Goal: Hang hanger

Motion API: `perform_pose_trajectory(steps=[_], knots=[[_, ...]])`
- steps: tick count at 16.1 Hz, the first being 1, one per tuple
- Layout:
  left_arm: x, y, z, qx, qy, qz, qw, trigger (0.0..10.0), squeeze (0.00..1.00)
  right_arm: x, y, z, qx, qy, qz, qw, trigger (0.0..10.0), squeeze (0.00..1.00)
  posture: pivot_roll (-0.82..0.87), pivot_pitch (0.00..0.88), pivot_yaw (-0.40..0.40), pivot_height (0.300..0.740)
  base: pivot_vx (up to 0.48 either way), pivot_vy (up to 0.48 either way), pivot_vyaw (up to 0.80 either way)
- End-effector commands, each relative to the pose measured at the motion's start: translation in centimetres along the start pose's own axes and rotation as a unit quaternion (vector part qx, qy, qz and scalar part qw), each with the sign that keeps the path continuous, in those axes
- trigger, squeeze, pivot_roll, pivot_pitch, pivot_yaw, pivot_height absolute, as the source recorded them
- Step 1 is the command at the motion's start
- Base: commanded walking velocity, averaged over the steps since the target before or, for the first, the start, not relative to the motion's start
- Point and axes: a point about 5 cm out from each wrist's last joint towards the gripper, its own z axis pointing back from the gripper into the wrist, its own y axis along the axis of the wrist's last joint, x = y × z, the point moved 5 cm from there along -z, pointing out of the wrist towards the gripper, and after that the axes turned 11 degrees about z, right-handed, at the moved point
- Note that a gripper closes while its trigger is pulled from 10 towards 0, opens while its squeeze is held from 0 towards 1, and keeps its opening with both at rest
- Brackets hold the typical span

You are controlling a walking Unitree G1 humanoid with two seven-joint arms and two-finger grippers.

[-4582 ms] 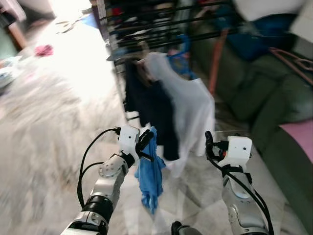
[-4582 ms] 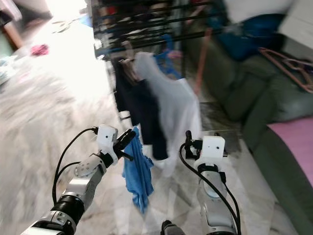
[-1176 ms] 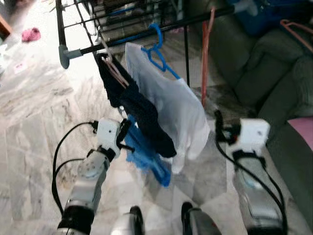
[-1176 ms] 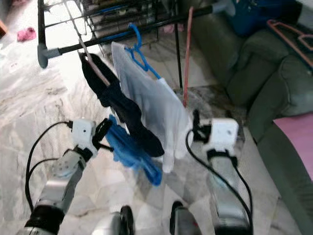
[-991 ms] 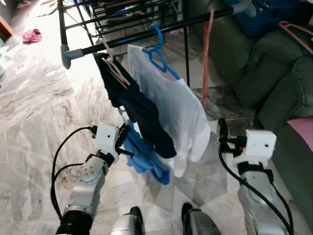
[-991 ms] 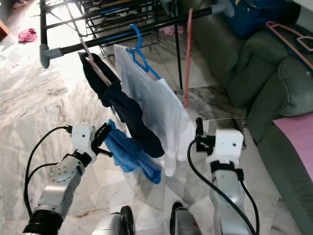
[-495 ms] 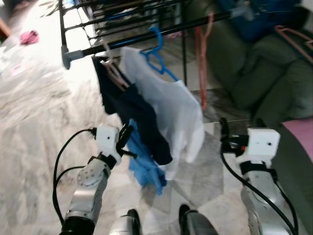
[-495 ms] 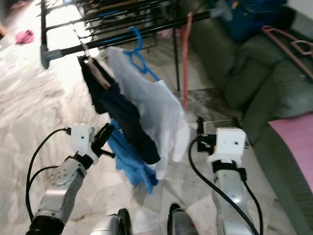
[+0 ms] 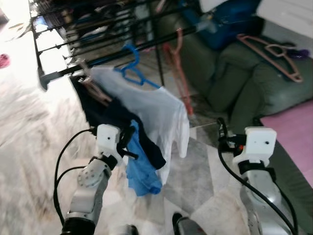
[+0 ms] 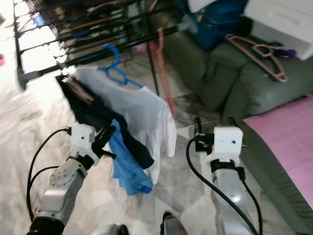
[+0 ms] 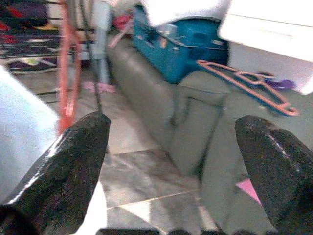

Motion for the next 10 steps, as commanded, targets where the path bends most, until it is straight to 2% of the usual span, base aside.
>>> perform_pose_trajectory(steps=[1,3,8,10], knots=[[-0.21,0.24,0.24,0.001,0.000,-0.002,1.000,10.0,0.00,-0.30,0.07,0.36,-0.003,0.004,-0.004,1.000,10.0,0.00,-0.07,0.228,0.054,0.740,0.304,0.251,-0.80],[-0.08,0.14,0.20,-0.002,-0.004,-0.001,1.000,10.0,0.00,-0.39,0.13,0.37,-0.004,0.004,-0.004,1.000,10.0,0.00,-0.07,0.229,0.056,0.740,0.298,0.283,-0.61],[0.14,-0.01,0.22,-0.006,-0.010,-0.002,1.000,10.0,0.00,-0.45,-0.03,0.28,-0.006,0.005,-0.001,1.000,10.0,0.00,-0.06,0.229,0.059,0.740,0.268,0.348,0.00],[0.02,-0.18,0.28,-0.011,-0.004,-0.003,1.000,10.0,0.00,-0.66,0.03,0.23,-0.005,0.008,-0.001,1.000,10.0,0.00,-0.06,0.228,0.059,0.740,0.000,0.171,0.00]])
